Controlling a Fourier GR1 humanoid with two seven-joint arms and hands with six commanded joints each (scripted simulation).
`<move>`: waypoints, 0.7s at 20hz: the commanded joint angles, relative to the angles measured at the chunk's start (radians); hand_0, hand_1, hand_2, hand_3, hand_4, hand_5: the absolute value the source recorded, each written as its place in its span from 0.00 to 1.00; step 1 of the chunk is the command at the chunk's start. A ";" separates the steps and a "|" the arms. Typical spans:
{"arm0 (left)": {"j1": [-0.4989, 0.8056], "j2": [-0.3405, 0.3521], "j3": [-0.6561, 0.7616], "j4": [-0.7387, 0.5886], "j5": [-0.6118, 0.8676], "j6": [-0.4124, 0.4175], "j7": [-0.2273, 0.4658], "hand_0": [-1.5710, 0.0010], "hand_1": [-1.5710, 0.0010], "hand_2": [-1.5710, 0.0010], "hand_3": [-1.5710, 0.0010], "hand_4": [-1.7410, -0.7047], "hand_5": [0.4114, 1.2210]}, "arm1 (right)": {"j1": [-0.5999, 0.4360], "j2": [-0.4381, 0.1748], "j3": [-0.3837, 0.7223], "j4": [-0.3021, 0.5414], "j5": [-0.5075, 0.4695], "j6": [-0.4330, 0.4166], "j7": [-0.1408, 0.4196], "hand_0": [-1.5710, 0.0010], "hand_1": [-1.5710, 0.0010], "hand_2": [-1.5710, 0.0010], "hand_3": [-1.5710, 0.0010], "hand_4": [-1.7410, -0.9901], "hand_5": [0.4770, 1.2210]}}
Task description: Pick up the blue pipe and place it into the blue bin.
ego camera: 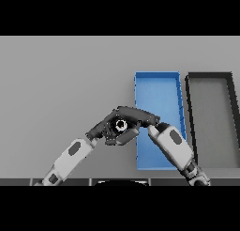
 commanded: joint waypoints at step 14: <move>-0.030 0.024 -0.009 0.015 0.008 -0.059 -0.014 0.38 0.49 0.48 0.79 0.38 1.00 | 0.063 0.073 -0.009 -0.041 0.121 0.025 -0.065 0.01 0.01 0.01 0.02 0.35 0.96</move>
